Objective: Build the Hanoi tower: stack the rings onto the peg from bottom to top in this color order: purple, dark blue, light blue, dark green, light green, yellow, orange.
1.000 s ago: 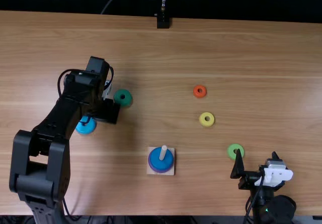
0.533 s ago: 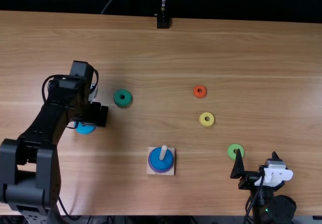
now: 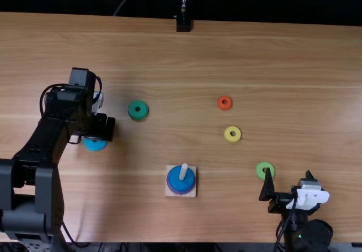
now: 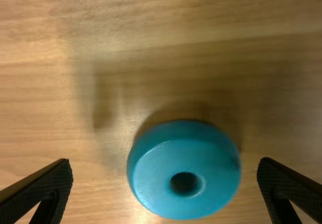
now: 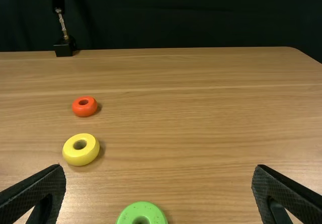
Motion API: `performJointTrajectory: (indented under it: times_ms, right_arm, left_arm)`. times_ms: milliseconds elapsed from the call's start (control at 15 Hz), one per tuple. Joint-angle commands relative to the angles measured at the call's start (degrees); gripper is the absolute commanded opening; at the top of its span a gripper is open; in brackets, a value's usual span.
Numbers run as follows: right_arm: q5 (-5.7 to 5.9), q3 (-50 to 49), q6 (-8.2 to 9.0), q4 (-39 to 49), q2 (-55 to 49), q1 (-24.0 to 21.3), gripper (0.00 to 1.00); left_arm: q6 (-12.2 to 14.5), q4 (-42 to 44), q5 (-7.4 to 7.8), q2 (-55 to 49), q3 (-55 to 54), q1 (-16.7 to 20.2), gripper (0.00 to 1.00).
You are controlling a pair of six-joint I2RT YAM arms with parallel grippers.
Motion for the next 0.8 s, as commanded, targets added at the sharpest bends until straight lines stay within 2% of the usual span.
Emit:
performJointTrajectory:
  times_ms: [0, 733]
  right_arm:
    - [1.65, -3.63, 0.31, -3.48, -0.73, 0.46, 1.00]
    - [1.76, -3.63, 0.31, -3.48, -0.73, 0.46, 1.00]
  left_arm:
    - [1.69, -0.01, 0.60, -1.38, -1.78, 0.32, 1.00]
    - [1.48, 2.95, 0.60, -0.41, -4.50, -0.03, 1.00]
